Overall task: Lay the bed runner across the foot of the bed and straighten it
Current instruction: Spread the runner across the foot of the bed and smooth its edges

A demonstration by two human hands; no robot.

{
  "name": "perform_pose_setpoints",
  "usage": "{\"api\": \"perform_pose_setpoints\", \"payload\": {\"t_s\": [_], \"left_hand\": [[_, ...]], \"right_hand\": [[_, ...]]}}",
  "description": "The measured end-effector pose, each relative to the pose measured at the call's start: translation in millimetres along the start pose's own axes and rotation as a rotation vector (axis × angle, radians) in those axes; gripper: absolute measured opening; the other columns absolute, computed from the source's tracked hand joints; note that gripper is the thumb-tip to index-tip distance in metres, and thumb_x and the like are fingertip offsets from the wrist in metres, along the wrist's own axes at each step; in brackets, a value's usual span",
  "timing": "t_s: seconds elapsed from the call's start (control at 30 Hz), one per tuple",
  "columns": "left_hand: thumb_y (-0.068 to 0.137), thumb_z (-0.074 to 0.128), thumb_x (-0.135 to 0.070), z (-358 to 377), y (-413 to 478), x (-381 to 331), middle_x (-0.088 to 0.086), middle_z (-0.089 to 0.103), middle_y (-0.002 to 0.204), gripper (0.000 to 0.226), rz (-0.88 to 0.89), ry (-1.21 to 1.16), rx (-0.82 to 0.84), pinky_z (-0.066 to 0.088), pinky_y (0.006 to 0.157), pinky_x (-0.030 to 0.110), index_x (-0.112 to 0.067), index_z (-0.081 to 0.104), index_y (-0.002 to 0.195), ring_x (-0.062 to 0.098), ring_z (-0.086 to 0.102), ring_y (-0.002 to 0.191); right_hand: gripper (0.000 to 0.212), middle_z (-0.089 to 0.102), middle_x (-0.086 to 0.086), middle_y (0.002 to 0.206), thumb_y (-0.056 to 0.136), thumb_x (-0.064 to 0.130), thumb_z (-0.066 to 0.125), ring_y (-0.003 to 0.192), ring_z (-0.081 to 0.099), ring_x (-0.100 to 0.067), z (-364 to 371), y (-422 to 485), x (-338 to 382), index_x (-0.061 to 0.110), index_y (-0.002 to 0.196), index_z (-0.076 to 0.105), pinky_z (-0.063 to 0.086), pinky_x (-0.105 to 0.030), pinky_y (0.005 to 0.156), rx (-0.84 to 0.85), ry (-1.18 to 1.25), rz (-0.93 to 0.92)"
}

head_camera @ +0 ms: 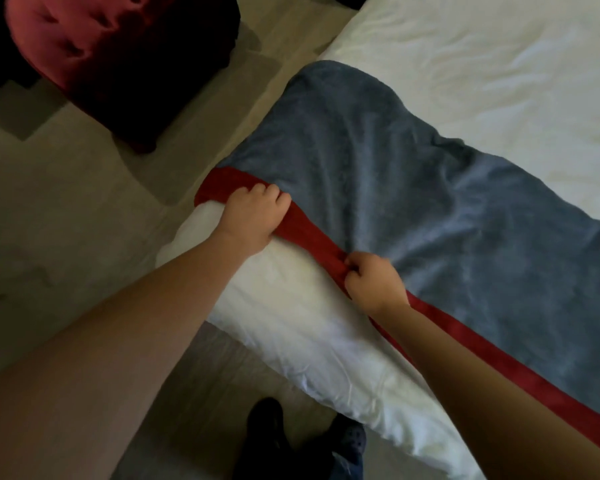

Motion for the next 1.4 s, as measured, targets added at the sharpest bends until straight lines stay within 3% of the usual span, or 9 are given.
{"api": "perform_pose_setpoints", "payload": {"t_s": [0.13,0.27,0.4,0.53,0.63,0.77,0.87,1.1,1.4], "left_hand": [[0.047,0.074,-0.002,-9,-6,3,0.001,0.056,0.057,0.026,0.078,0.129,-0.008,0.034,0.044,0.022,-0.015,0.060,0.063,0.019,0.055,0.049],[0.059,0.069,0.004,1,-20,19,0.008,0.059,0.065,0.017,0.000,0.045,0.108,0.030,0.050,0.026,-0.010,0.060,0.063,0.026,0.058,0.060],[0.065,0.058,0.013,4,-24,24,0.017,0.059,0.071,0.014,-0.047,-0.081,0.089,0.031,0.057,0.031,-0.001,0.061,0.066,0.034,0.058,0.070],[0.064,0.058,0.017,-10,-25,26,0.015,0.054,0.065,0.019,-0.146,-0.090,-0.084,0.030,0.047,0.026,-0.002,0.056,0.067,0.029,0.053,0.056],[0.067,0.061,0.019,-7,-24,28,0.016,0.055,0.062,0.020,-0.180,-0.162,-0.111,0.030,0.043,0.023,-0.001,0.056,0.067,0.027,0.051,0.046],[0.083,0.051,0.005,21,-22,28,0.017,0.059,0.090,0.014,-0.191,-0.365,-0.003,0.041,0.055,0.035,0.001,0.062,0.090,0.031,0.057,0.074],[0.078,0.061,-0.016,23,-35,10,0.010,0.058,0.095,0.021,-0.071,-0.385,-0.006,0.046,0.062,0.034,-0.006,0.060,0.096,0.027,0.056,0.087],[0.060,0.068,0.006,1,-32,6,0.008,0.054,0.061,0.020,0.054,-0.110,-0.118,0.038,0.045,0.028,-0.009,0.057,0.068,0.026,0.053,0.051],[0.046,0.078,0.009,12,-64,59,0.012,0.050,0.052,0.026,0.027,-0.080,-0.086,0.036,0.036,0.022,-0.006,0.056,0.052,0.026,0.051,0.040]], "right_hand": [[0.014,0.053,-0.001,0.074,0.084,0.011,0.044,0.070,0.057,-0.028,4,-13,5,0.013,0.095,0.053,0.039,-0.029,0.057,-0.121,-0.152,-0.051],[0.019,0.055,-0.007,0.072,0.065,0.001,0.067,0.062,0.053,-0.026,3,-30,28,0.009,0.080,0.058,0.040,-0.033,0.053,-0.481,-0.507,-0.439],[0.022,0.059,-0.004,0.062,0.055,0.003,0.078,0.054,0.057,-0.024,25,-30,31,0.013,0.068,0.064,0.042,-0.028,0.049,-0.340,-0.661,-0.455],[0.025,0.060,-0.005,0.091,0.086,0.034,0.058,0.080,0.060,-0.026,28,-12,10,0.012,0.097,0.055,0.038,-0.030,0.057,-0.194,-0.580,-0.219],[0.043,0.057,-0.005,0.095,0.087,0.053,0.052,0.083,0.059,-0.025,31,-7,3,0.013,0.103,0.052,0.037,-0.029,0.055,-0.152,-0.627,-0.275],[0.017,0.062,-0.003,0.095,0.092,0.021,0.045,0.079,0.059,-0.023,32,-5,4,0.014,0.102,0.056,0.038,-0.028,0.054,-0.125,-0.603,-0.295],[0.018,0.064,-0.002,0.091,0.095,0.023,0.045,0.075,0.059,-0.023,26,-5,4,0.014,0.100,0.060,0.046,-0.031,0.057,-0.127,-0.388,-0.261],[0.021,0.055,0.000,0.052,0.095,0.027,0.049,0.041,0.050,-0.022,28,-42,21,0.012,0.083,0.056,0.032,-0.028,0.040,-0.192,-0.176,-0.465],[0.022,0.058,0.003,0.053,0.077,0.028,0.076,0.041,0.053,-0.017,27,-59,27,0.011,0.075,0.062,0.036,-0.024,0.036,-0.212,-0.252,-0.599]]}}
Point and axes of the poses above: each hand's wrist, its own y-axis towards the middle knuckle, its own z-axis out of the palm, x = y × z, the point moved 5 cm from there along y, towards the middle knuckle
